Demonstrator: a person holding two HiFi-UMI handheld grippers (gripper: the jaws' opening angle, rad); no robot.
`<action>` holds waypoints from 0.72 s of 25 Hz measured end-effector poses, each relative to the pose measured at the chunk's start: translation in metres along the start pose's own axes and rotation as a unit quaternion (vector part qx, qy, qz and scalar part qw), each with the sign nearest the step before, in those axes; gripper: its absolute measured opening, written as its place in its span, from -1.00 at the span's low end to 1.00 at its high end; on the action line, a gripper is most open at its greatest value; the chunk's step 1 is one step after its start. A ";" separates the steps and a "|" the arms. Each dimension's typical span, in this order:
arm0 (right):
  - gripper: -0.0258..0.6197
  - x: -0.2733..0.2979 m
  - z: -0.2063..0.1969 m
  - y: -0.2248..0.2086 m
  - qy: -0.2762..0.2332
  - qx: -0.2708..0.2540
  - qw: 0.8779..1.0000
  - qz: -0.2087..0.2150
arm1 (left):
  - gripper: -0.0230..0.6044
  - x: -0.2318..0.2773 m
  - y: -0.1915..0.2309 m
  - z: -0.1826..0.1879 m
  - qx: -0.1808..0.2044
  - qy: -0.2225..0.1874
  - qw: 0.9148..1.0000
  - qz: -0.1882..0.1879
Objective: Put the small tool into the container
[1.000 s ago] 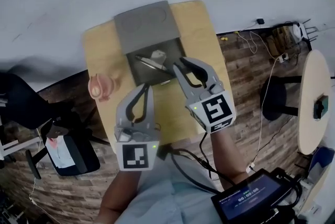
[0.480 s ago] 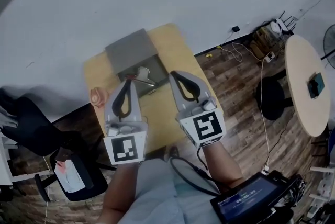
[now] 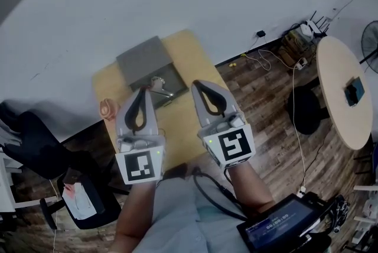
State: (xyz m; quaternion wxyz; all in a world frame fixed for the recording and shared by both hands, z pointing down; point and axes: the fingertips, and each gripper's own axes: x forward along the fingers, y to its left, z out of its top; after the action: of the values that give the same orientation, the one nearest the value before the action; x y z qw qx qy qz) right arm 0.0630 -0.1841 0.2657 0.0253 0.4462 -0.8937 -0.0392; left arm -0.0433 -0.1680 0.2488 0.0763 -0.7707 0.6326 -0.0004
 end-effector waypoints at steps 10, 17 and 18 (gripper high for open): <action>-0.92 -0.002 0.001 -0.005 0.001 -0.005 1.000 -0.009 | -0.90 0.002 -0.002 0.001 0.008 -0.001 1.000 -0.004; -0.92 0.003 0.000 -0.004 -0.003 -0.006 1.000 -0.006 | -0.90 0.004 0.000 -0.002 0.014 0.002 1.000 -0.003; -0.92 0.006 -0.001 -0.006 -0.002 -0.006 1.000 -0.006 | -0.90 0.006 0.001 -0.002 0.015 0.003 1.000 -0.002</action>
State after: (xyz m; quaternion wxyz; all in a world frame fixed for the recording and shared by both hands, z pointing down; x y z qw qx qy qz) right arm 0.0640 -0.1921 0.2660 0.0261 0.4509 -0.8910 -0.0458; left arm -0.0432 -0.1746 0.2505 0.0860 -0.7708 0.6311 -0.0121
